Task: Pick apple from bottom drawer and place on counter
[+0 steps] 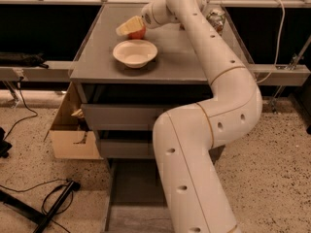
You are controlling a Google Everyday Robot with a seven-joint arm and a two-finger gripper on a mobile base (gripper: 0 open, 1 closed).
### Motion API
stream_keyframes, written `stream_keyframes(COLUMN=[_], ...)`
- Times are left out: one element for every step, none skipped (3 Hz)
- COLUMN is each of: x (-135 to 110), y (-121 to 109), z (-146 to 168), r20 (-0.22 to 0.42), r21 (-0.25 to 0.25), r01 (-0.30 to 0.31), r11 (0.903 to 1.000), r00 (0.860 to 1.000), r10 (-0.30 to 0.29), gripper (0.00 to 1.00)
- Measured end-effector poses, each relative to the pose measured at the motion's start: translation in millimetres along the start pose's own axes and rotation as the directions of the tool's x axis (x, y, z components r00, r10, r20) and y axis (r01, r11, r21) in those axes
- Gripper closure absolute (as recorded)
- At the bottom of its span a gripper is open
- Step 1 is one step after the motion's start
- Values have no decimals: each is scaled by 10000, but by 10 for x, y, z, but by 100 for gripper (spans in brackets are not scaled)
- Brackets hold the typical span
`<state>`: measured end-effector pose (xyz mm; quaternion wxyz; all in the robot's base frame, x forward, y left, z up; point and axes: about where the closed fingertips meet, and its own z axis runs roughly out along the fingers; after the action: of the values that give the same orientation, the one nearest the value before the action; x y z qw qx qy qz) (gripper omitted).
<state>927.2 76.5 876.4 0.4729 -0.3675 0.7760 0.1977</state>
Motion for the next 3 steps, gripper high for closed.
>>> stream_keyframes(x=[-184,-528,-831], y=[-29,-14,70], z=[-125,-538,-979], r20=[1101,2850,3882], r21=[-294,-826,-734], r01=[95,737,2054], r11=[9995,9938,9759], r00=[9939,9573,9073], r10=[-62,-473,-1617], gripper=[0,0,0])
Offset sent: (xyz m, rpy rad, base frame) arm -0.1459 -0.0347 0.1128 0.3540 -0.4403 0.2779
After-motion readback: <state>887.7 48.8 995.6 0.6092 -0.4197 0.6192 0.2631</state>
